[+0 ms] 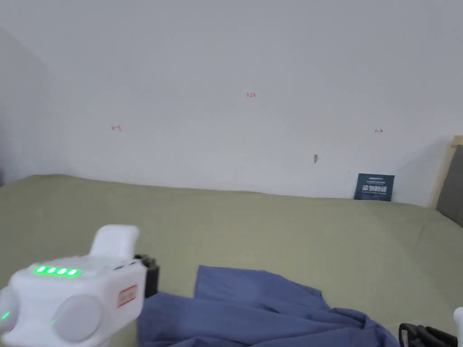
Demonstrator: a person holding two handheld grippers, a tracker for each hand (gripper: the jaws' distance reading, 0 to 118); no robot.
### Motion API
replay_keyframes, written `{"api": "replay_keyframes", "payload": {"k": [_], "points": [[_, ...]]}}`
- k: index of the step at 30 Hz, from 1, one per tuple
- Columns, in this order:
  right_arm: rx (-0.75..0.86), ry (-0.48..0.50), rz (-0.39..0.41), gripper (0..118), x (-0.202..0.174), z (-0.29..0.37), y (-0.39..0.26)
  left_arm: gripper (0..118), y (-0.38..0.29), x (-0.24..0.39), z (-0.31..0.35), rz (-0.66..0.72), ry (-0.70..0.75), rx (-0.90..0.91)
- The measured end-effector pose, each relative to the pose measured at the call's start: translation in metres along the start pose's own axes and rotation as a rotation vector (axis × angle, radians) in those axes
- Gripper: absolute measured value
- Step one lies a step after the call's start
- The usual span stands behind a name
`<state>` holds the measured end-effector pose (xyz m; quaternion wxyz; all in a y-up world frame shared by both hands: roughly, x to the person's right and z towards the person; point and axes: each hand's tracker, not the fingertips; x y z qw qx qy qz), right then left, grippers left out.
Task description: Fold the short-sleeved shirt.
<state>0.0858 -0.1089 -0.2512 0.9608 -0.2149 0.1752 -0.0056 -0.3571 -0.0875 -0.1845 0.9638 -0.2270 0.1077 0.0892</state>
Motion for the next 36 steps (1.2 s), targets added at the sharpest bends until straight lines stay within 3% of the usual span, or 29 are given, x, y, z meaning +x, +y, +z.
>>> {"api": "replay_keyframes", "payload": {"k": [5,15,21,24,28,31,32,33,34,35,36], "points": [[0.010,-0.021,0.010,2,-0.007,0.007,-0.003,0,-0.061,-0.022,0.069,0.068,0.101,0.056],[-0.023,-0.016,0.005,2,-0.010,0.004,-0.011,0,-0.065,-0.018,0.052,0.067,0.110,0.009],[-0.054,-0.023,0.011,2,-0.005,-0.025,-0.013,0,-0.027,-0.041,-0.040,0.155,0.038,-0.148],[-0.081,-0.038,0.016,2,0.001,-0.047,-0.018,0,-0.001,-0.052,-0.110,0.085,0.054,-0.234],[-0.140,-0.040,0.002,2,0.008,-0.073,-0.023,0,0.034,-0.054,-0.211,-0.027,0.037,-0.478],[-0.177,-0.053,0.010,2,0.011,-0.090,-0.030,0,0.044,-0.056,-0.276,0.008,0.007,-0.589],[-0.186,-0.052,0.016,2,0.011,-0.091,-0.033,4,0.044,-0.057,-0.292,0.039,-0.013,-0.625],[-0.200,-0.049,0.019,2,0.012,-0.095,-0.036,37,0.044,-0.058,-0.307,0.057,-0.029,-0.658],[-0.219,-0.041,0.026,2,0.013,-0.098,-0.039,94,0.042,-0.052,-0.313,0.070,-0.008,-0.672],[-0.235,-0.036,0.040,2,0.013,-0.100,-0.042,113,0.039,-0.051,-0.326,0.052,-0.001,-0.714],[-0.246,-0.036,0.049,2,0.011,-0.098,-0.045,114,0.033,-0.049,-0.334,0.035,0.004,-0.754]]}}
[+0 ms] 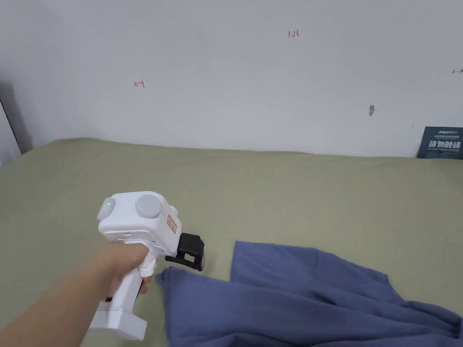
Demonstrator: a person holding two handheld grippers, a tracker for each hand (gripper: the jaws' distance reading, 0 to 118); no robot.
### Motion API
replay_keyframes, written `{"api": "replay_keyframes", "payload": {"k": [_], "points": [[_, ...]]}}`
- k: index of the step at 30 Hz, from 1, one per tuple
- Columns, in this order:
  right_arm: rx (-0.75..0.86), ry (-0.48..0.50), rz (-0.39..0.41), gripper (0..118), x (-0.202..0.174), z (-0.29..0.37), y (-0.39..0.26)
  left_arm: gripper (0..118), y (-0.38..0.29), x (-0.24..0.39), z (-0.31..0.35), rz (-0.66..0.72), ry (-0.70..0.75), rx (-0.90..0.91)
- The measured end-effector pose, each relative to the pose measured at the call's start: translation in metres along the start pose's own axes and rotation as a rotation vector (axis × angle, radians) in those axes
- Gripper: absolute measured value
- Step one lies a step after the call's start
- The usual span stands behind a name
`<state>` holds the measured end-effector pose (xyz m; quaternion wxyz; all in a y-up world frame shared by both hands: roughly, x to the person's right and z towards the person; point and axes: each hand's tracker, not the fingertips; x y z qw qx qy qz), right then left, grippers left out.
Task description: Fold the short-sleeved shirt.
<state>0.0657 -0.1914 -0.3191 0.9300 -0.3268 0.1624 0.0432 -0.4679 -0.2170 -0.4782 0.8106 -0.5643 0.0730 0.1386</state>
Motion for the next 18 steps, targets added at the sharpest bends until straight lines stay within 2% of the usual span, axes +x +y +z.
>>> {"api": "replay_keyframes", "payload": {"k": [4,10,13,15,16,17,18], "points": [[-0.029,0.026,0.032,2,-0.004,0.003,-0.013,114,0.000,0.012,-0.028,0.012,0.108,-0.049],[-0.049,0.027,0.017,2,-0.001,0.007,-0.023,113,0.005,0.013,-0.064,0.049,0.131,-0.117],[-0.058,0.012,0.015,2,0.000,0.010,-0.027,106,-0.005,0.020,-0.055,0.056,0.153,-0.089],[-0.060,-0.007,0.026,2,0.000,0.011,-0.029,84,-0.004,0.019,-0.044,0.038,0.106,-0.073],[-0.061,-0.011,0.032,2,0.000,0.011,-0.030,58,-0.005,0.021,-0.037,-0.002,0.116,-0.062],[-0.059,-0.011,0.032,2,0.000,0.011,-0.031,17,-0.006,0.023,-0.033,-0.028,0.093,-0.050],[-0.054,-0.005,0.029,2,0.002,0.011,-0.032,4,-0.003,0.019,-0.033,-0.019,-0.012,-0.044]]}}
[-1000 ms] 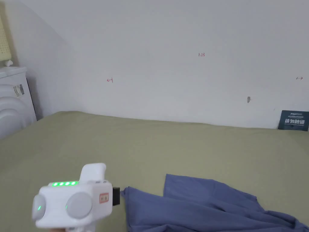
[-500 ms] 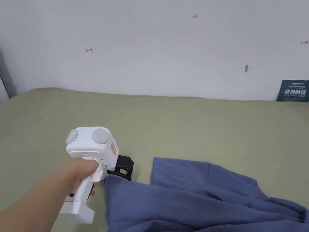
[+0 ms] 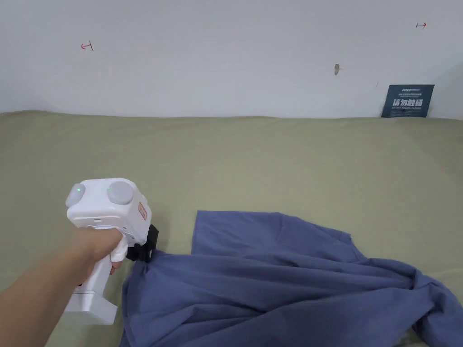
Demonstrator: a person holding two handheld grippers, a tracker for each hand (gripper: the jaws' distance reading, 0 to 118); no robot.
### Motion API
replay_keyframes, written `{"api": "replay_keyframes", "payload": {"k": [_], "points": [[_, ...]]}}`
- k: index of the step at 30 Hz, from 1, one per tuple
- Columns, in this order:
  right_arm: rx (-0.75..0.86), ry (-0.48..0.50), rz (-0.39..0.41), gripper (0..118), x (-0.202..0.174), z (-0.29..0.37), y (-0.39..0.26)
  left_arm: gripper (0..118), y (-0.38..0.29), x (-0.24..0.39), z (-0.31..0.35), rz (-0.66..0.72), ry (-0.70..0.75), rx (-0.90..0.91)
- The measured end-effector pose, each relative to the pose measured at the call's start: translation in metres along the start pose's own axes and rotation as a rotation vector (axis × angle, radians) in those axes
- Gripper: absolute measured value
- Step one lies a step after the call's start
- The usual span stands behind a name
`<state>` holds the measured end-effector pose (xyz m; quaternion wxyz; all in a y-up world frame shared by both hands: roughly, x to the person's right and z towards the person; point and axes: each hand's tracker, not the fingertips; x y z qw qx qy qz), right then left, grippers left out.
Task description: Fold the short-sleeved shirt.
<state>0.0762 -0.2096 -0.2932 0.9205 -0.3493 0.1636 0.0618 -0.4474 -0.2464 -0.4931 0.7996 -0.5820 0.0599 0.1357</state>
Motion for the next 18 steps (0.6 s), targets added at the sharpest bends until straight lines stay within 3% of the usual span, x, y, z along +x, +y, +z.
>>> {"api": "replay_keyframes", "payload": {"k": [6,7,8,9,10,14,18], "points": [[0.046,0.009,-0.103,2,0.024,-0.004,0.021,4,-0.010,0.017,0.006,-0.011,0.057,0.006],[0.073,0.004,-0.110,7,0.033,-0.007,0.031,4,-0.012,0.016,0.007,0.001,0.040,0.005],[0.091,0.000,-0.116,16,0.041,-0.011,0.042,4,-0.001,0.009,-0.002,0.007,0.032,-0.001],[0.081,-0.022,-0.123,41,0.050,-0.021,0.059,4,-0.001,0.008,-0.003,0.006,0.031,-0.002],[0.066,-0.025,-0.138,76,0.060,-0.031,0.080,4,-0.001,0.007,-0.004,0.004,0.032,-0.002],[-0.055,0.062,-0.195,78,0.093,-0.094,0.135,4,-0.008,0.006,-0.001,0.023,0.004,-0.005],[-0.290,0.026,-0.374,78,0.104,-0.157,0.156,4,-0.013,0.005,0.003,0.045,-0.011,-0.002]]}}
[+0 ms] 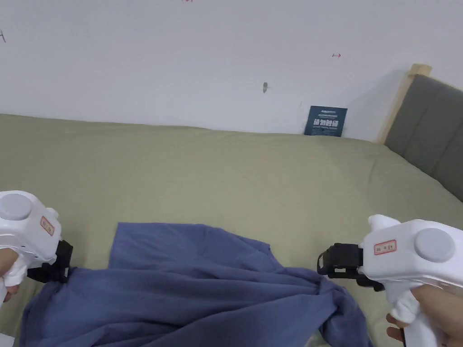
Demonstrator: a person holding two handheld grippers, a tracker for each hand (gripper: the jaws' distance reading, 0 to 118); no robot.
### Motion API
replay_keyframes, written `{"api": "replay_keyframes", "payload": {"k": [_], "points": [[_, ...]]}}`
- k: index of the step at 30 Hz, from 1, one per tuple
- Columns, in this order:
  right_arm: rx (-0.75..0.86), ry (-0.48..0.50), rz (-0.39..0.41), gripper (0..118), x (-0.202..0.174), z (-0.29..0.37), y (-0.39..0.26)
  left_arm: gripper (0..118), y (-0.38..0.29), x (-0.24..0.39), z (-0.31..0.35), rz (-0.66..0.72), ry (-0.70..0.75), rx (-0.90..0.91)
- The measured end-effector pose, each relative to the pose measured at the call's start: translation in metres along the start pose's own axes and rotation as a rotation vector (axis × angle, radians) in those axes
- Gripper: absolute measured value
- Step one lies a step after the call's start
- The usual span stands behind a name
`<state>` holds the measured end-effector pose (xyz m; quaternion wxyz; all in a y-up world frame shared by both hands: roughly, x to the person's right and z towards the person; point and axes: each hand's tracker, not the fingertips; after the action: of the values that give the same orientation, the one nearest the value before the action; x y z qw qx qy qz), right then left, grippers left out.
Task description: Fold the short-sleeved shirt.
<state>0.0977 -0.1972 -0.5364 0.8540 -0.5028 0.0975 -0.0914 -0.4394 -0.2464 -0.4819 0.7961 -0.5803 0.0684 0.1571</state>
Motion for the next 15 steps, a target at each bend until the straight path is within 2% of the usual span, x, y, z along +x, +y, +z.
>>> {"api": "replay_keyframes", "payload": {"k": [1,3,5,9,10,11,12,13,15], "points": [[-0.044,0.012,-0.047,78,-0.001,-0.011,0.003,4,0.000,0.001,0.001,0.001,-0.001,0.000],[-0.116,0.048,-0.076,78,-0.006,-0.023,0.002,4,-0.002,0.002,0.002,-0.004,-0.003,0.002],[-0.163,0.019,-0.030,78,-0.006,-0.031,-0.004,4,-0.003,0.003,0.002,-0.015,0.000,0.002],[-0.198,-0.177,0.082,75,-0.010,-0.045,-0.008,4,-0.003,0.005,0.003,-0.024,0.005,0.006],[-0.198,-0.187,0.101,47,-0.012,-0.044,-0.009,4,-0.003,0.004,0.003,-0.022,0.003,0.010],[-0.163,-0.154,0.088,7,-0.012,-0.040,-0.009,4,-0.003,0.004,0.004,-0.020,-0.002,0.012],[-0.130,-0.087,0.037,8,-0.016,-0.036,-0.011,4,-0.005,0.004,0.006,-0.019,-0.016,0.015],[-0.110,-0.104,0.013,8,-0.016,-0.032,-0.012,4,-0.005,0.004,0.008,-0.024,-0.021,0.017],[-0.100,-0.111,0.056,8,-0.022,-0.025,-0.011,4,-0.006,0.005,0.016,-0.038,-0.015,0.045]]}}
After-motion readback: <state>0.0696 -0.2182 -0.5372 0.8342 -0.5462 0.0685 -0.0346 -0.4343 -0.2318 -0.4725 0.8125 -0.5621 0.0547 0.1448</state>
